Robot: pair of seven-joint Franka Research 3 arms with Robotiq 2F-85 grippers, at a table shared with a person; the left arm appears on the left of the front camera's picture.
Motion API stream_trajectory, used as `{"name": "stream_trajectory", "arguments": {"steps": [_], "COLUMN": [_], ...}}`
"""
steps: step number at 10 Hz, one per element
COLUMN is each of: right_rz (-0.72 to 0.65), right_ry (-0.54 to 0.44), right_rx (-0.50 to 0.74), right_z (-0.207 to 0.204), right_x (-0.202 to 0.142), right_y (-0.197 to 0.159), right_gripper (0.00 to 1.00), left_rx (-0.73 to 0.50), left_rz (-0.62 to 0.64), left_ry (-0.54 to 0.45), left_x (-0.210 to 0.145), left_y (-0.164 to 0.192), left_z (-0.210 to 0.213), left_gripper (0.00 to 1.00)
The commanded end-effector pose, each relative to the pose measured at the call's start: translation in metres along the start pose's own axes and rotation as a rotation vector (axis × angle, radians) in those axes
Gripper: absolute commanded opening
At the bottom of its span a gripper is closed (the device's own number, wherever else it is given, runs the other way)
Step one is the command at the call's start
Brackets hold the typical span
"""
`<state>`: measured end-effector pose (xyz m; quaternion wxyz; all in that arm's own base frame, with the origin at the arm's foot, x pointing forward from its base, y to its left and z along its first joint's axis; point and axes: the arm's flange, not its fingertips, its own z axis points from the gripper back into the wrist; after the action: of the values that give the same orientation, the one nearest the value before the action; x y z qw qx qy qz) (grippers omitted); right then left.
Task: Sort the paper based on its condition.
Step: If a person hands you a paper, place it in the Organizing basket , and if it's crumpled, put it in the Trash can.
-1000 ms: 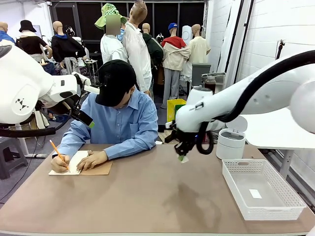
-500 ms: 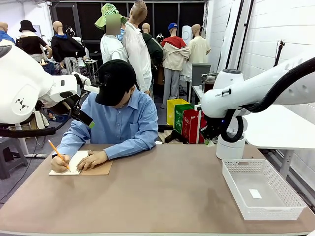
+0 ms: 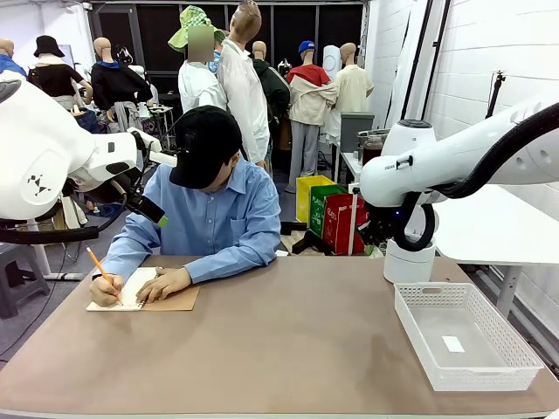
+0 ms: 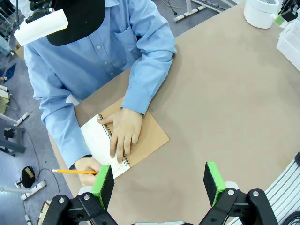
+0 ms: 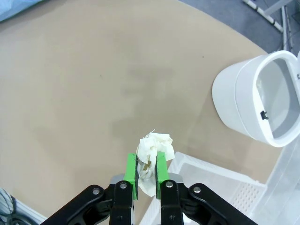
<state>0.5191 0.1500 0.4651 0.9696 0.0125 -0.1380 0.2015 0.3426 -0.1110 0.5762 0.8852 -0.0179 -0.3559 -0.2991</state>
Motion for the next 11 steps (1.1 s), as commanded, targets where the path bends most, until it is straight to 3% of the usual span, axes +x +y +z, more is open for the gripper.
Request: {"name": "stream_trajectory", "arguments": {"steps": [1, 2, 4, 7, 11], "right_rz": [0.005, 0.000, -0.175, -0.301, -0.335], "right_ry": [0.005, 0.000, -0.025, -0.021, -0.032], "right_rx": [0.001, 0.000, -0.186, -0.282, -0.373], "right_z": [-0.002, 0.000, 0.008, 0.010, 0.002], "right_x": [0.000, 0.000, 0.009, 0.025, 0.051], "right_y": [0.000, 0.000, -0.011, -0.035, -0.068], "right_gripper": [0.20, 0.20, 0.20, 0.20, 0.20], "left_rx": [0.001, 0.001, 0.001, 0.001, 0.001], "left_rz": [0.001, 0.001, 0.001, 0.001, 0.001], "left_ry": [-0.002, -0.002, -0.002, -0.002, -0.002], "left_x": [0.000, 0.000, 0.000, 0.000, 0.000], "left_y": [0.001, 0.001, 0.001, 0.001, 0.001], "left_z": [0.001, 0.001, 0.001, 0.001, 0.001], "left_gripper": [1.00, 1.00, 1.00, 1.00, 1.00]}}
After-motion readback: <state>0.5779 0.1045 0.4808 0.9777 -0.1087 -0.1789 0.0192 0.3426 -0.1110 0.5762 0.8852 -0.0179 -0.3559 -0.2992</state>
